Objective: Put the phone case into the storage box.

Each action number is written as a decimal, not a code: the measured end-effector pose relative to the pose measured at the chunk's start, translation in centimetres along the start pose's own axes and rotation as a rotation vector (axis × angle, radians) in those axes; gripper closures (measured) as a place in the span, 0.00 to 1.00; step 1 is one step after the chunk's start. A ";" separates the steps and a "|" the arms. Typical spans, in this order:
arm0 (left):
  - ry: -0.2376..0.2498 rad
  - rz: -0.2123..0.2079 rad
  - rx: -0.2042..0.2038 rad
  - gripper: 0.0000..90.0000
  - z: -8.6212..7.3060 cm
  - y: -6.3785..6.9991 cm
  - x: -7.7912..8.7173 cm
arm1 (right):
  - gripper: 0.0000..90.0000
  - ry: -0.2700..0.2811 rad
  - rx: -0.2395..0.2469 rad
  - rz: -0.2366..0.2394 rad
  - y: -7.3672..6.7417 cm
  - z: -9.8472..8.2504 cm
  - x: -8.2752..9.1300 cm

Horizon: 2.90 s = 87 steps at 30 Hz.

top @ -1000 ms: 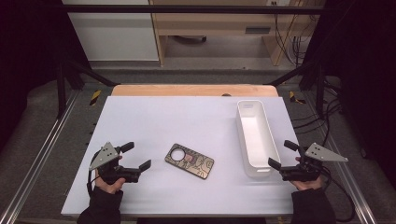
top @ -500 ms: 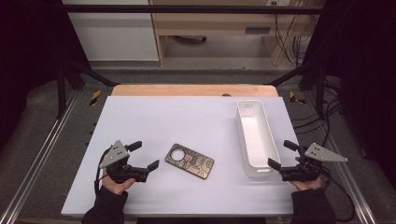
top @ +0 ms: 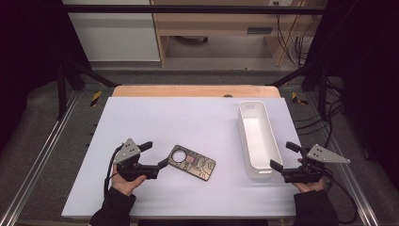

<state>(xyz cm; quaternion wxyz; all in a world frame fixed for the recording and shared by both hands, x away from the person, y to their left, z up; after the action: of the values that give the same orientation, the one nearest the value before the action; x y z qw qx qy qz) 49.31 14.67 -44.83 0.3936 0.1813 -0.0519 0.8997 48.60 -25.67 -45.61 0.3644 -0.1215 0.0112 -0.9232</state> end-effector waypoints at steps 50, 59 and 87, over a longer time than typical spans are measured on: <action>-0.139 0.004 -0.027 0.99 0.9 4.2 -8.3 | 0.00 -0.004 0.013 0.005 -0.1 0.0 0.0; -0.184 -0.006 -0.021 0.99 0.7 5.1 -10.8 | 0.00 -0.004 0.012 0.005 -0.1 0.0 0.0; -0.328 -0.003 -0.033 0.99 -1.7 6.0 -15.9 | 0.00 -0.010 0.017 0.008 -0.1 -0.1 -0.1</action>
<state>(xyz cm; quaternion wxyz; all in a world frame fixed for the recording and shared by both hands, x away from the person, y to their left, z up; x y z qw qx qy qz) 54.33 0.01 -51.95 0.3842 0.3196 -0.1299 0.8564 48.52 -25.54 -45.74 0.3693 -0.1231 0.0017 -0.9211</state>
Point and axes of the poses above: each handheld gripper's, and its own axes: x roughly backward along the jaws, z roughly out of its top, y roughly to its right, the point moved 9 cm from there along -x, roughly forward along the jaws
